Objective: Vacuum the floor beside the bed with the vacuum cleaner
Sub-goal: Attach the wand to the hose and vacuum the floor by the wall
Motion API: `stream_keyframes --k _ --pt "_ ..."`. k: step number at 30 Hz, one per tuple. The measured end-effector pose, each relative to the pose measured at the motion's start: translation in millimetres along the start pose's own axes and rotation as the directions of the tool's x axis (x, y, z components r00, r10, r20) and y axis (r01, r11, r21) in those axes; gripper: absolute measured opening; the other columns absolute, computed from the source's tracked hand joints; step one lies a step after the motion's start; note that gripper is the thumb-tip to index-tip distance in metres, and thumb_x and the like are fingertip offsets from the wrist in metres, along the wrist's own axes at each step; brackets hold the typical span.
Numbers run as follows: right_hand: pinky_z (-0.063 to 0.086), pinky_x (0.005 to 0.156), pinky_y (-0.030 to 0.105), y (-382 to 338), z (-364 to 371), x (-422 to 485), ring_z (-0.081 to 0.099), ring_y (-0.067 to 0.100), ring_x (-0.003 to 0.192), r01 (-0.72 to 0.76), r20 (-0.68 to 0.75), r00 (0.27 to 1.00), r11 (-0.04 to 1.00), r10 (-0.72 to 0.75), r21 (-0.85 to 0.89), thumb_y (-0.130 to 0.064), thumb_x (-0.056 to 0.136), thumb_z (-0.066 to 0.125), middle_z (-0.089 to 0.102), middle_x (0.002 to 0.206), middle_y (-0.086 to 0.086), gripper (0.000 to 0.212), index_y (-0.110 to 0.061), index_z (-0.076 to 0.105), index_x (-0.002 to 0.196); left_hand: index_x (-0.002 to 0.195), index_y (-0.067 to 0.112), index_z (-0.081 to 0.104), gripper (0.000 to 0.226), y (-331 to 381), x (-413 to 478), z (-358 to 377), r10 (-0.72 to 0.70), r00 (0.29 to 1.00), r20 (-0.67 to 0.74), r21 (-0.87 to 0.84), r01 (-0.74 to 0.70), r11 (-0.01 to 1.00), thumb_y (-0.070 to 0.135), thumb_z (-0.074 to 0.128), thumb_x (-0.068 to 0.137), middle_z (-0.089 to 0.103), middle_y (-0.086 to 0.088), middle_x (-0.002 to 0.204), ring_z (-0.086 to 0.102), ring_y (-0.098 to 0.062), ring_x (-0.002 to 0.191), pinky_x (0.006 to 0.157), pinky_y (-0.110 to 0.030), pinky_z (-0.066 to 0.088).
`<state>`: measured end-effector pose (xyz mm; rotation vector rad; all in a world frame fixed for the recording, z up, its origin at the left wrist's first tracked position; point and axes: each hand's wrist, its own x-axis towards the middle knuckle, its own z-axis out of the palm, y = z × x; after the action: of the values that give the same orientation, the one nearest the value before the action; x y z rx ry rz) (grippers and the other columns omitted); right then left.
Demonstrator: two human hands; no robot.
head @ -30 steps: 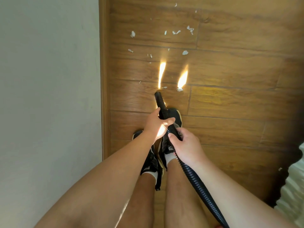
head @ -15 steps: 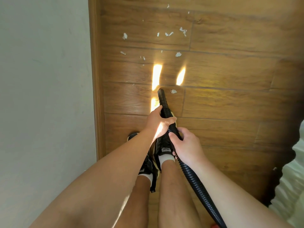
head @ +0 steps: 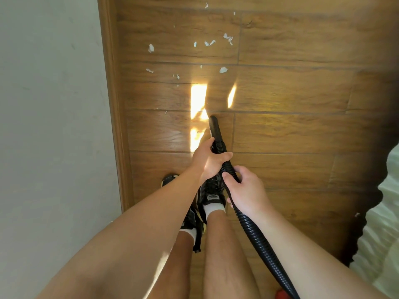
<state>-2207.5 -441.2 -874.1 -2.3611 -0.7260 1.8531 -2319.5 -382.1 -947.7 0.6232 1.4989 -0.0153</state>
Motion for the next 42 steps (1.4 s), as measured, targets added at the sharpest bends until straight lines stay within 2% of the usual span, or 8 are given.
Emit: stream_keyframes --k 3,6,11,15,18,23,32,42 --pt "0.052 0.049 0.03 -4.4 -3.4 2.9 0.065 0.012 0.051 0.013 0.011 1.0 1.0 -0.013 0.006 -0.039 0.1 0.056 0.071 0.077 0.002 0.022 -0.031 0.055 0.12 0.139 0.016 0.055 0.087 6.4 1.7 -1.5 0.004 1.0 -0.014 0.014 -0.004 1.0 0.054 0.08 0.066 0.067 -0.002 0.123 0.065 -0.022 0.113 0.102 -0.043 0.053" --pt "0.055 0.052 0.032 -10.1 -6.3 6.2 0.066 0.013 0.054 0.032 0.027 0.999 0.999 -0.031 -0.008 -0.04 0.1 0.056 0.071 0.079 0.001 0.013 -0.036 0.051 0.112 0.106 0.026 0.058 0.031 13.1 1.1 -5.0 0.026 1.0 -0.01 0.005 -0.026 1.0 0.029 0.08 0.085 0.064 0.006 0.099 0.065 -0.023 0.104 0.1 -0.041 0.053" --pt "0.056 0.054 0.033 -16.3 -10.9 11.3 0.066 0.014 0.057 0.051 0.044 0.998 0.998 -0.05 -0.034 -0.04 0.101 0.055 0.071 0.077 0.0 0.008 -0.039 0.051 0.107 0.082 0.042 0.045 0.039 21.4 2.1 -6.6 0.033 0.999 -0.034 -0.016 -0.033 0.999 0.023 0.079 0.087 0.063 0.009 0.09 0.067 -0.028 0.104 0.099 -0.045 0.053" --pt "0.056 0.056 0.034 -19.9 -14.2 15.4 0.066 0.013 0.059 0.063 0.052 0.997 0.996 -0.06 -0.06 -0.042 0.101 0.054 0.071 0.078 -0.002 0.012 -0.036 0.052 0.111 0.099 0.023 0.064 0.023 22.3 7.3 -7.1 0.054 0.997 -0.05 -0.011 -0.055 0.998 0.028 0.08 0.084 0.068 0.0 0.089 0.069 -0.027 0.09 0.092 -0.051 0.056" --pt "0.055 0.056 0.033 -25.1 -16.5 17.3 0.067 0.013 0.058 0.063 0.055 0.997 0.996 -0.06 -0.07 -0.042 0.101 0.053 0.071 0.082 -0.001 0.017 -0.035 0.051 0.116 0.112 0.014 0.065 0.037 26.0 8.7 -7.8 0.057 0.997 -0.06 -0.02 -0.058 0.998 0.03 0.08 0.082 0.067 0.002 0.088 0.066 -0.021 0.083 0.091 -0.05 0.057" --pt "0.057 0.053 0.035 -35.9 -15.4 18.2 0.066 0.014 0.052 0.069 0.076 0.995 0.995 -0.063 -0.078 -0.04 0.101 0.053 0.07 0.074 0.001 0.008 -0.037 0.054 0.108 0.154 0.015 0.039 0.083 31.1 9.7 -13.5 0.001 0.996 -0.088 -0.038 -0.005 0.999 0.032 0.081 0.084 0.065 -0.002 0.119 0.065 -0.024 0.111 0.103 -0.04 0.051" --pt "0.054 0.052 0.036 -59.3 2.4 24.7 0.066 0.017 0.057 0.157 0.155 0.98 0.961 -0.123 -0.227 -0.038 0.102 0.051 0.069 0.076 0.0 0.009 -0.032 0.058 0.105 0.141 0.018 0.055 0.101 17.9 13.7 -43.7 -0.021 0.984 -0.175 -0.01 0.02 1.0 0.064 0.072 0.053 0.072 -0.005 0.115 0.069 -0.025 0.106 0.097 -0.046 0.056" --pt "0.054 0.06 0.038 -67.9 19.3 22.9 0.067 0.024 0.065 0.197 0.188 0.972 0.918 -0.138 -0.345 -0.042 0.101 0.054 0.069 0.079 0.002 0.025 -0.021 0.061 0.114 0.154 0.02 0.042 0.079 7.6 -1.3 -65.0 -0.01 0.979 -0.202 -0.033 0.003 0.999 0.04 0.078 0.085 0.067 0.0 0.129 0.063 -0.022 0.118 0.103 -0.037 0.05"
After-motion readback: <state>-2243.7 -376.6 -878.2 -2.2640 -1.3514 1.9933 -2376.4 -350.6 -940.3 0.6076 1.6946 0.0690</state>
